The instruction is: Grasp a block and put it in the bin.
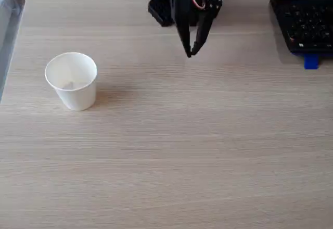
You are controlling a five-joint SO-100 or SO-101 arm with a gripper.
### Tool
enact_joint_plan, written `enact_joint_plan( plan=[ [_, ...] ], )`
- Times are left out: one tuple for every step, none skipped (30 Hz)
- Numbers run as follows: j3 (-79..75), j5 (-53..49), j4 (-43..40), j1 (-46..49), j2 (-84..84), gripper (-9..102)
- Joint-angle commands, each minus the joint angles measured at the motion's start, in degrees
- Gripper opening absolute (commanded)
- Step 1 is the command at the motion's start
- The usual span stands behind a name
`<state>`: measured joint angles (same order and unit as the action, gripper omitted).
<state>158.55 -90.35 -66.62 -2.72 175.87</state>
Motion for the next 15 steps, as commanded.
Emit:
enact_joint_plan(
  plan=[
    [2.7, -0.5, 0.7, -0.7, 2.5, 0],
    [3.8, -0.5, 0.7, -0.7, 3.0, 0],
    [4.7, -0.5, 0.7, -0.7, 3.7, 0],
    [5.8, -0.6, 0.7, -0.7, 4.4, 0],
    [6.9, -0.7, 0.7, -0.7, 5.2, 0],
    [7.9, -0.9, 0.7, -0.6, 6.0, 0],
    [9.0, -1.0, 0.7, -0.5, 6.7, 0],
    [10.0, -1.0, 0.7, -0.5, 7.5, 0],
    [11.2, -1.2, 0.7, -0.5, 8.3, 0],
    [12.2, -1.6, 0.7, -0.4, 9.1, 0],
    [13.2, -1.6, 0.7, -0.4, 9.9, 0],
    [14.2, -1.6, 0.7, -0.4, 10.6, 0],
    [15.1, -1.6, 0.7, -0.4, 11.2, 0],
    [16.0, -1.6, 0.7, -0.3, 11.5, 0],
    [16.9, -1.8, 0.7, -0.2, 12.0, 0]
  ],
)
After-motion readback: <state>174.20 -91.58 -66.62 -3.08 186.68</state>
